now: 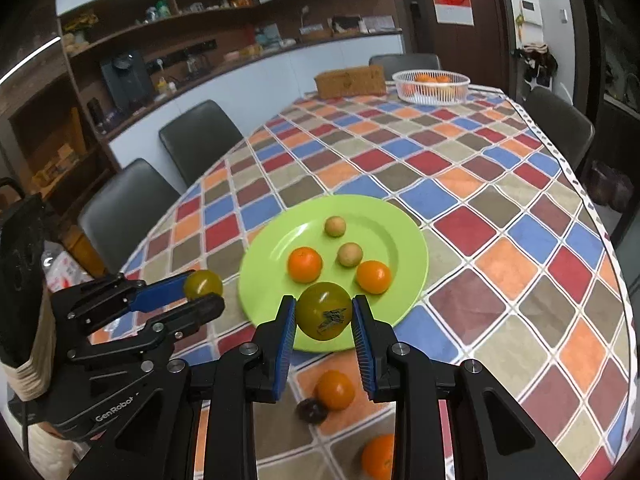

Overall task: Organize fruits
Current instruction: 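Lift both green tomatoes and carry them toward the green plate, then open the left tool over the plate while the right tool releases its tomato beside it, then withdraw both tools from the plate toward the dark plum and large orange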

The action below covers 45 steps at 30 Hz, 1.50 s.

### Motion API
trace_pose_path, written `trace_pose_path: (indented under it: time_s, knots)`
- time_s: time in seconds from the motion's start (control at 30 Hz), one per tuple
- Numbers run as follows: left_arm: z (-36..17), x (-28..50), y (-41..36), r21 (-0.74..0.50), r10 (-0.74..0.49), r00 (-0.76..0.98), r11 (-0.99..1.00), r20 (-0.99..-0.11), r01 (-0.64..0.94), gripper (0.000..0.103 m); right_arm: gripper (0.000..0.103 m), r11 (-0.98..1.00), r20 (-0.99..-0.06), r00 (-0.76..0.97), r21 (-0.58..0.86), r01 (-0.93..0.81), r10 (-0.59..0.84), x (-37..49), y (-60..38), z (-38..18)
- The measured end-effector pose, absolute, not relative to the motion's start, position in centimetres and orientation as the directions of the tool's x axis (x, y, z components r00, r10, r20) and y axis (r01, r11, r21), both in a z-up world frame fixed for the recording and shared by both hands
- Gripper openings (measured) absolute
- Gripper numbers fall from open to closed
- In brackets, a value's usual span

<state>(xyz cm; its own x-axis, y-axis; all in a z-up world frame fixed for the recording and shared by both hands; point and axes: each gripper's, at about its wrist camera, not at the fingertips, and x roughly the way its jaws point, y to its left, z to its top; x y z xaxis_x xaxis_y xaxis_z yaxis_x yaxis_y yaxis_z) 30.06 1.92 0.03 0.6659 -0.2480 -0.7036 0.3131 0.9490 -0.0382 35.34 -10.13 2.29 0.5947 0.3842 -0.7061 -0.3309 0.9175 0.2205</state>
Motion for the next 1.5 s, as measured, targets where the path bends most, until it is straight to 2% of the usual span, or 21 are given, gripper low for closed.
trace_pose_path:
  time_s: [0.43, 0.67, 0.83, 1.0, 1.4, 1.5]
  knots:
    - [-3.7, 34.9, 2.6, -0.113, -0.269, 0.574, 0.95, -0.773, 0.292, 0.027, 0.029, 0.919, -0.797, 0.477, 0.24, -0.312, 0.37, 40.7, -8.8, -2.5]
    - [-4.4, 35.4, 2.1, -0.114, -0.275, 0.553, 0.945, -0.787, 0.307, 0.027, 0.029, 0.92, -0.807, 0.461, 0.246, -0.306, 0.369, 41.4, -8.7, -3.6]
    - [-4.1, 35.2, 2.0, -0.095, -0.259, 0.564, 0.948, -0.784, 0.304, 0.031, 0.031, 0.925, -0.808, 0.468, 0.238, -0.297, 0.358, 41.5, -8.9, -3.5]
    - [-3.0, 33.6, 2.1, -0.065, -0.238, 0.593, 0.952, -0.769, 0.298, 0.032, 0.032, 0.931, -0.791, 0.505, 0.221, -0.291, 0.345, 40.3, -9.7, -2.2]
    - [2.0, 27.4, 1.3, -0.017, -0.237, 0.7, 0.952, -0.674, 0.306, 0.045, 0.037, 0.932, -0.698, 0.635, 0.137, -0.336, 0.332, 33.3, -10.7, 3.2]
    - [2.8, 25.7, 1.0, -0.019, -0.25, 0.716, 0.949, -0.652, 0.314, 0.052, 0.045, 0.936, -0.677, 0.66, 0.135, -0.324, 0.326, 31.7, -11.2, 4.1]
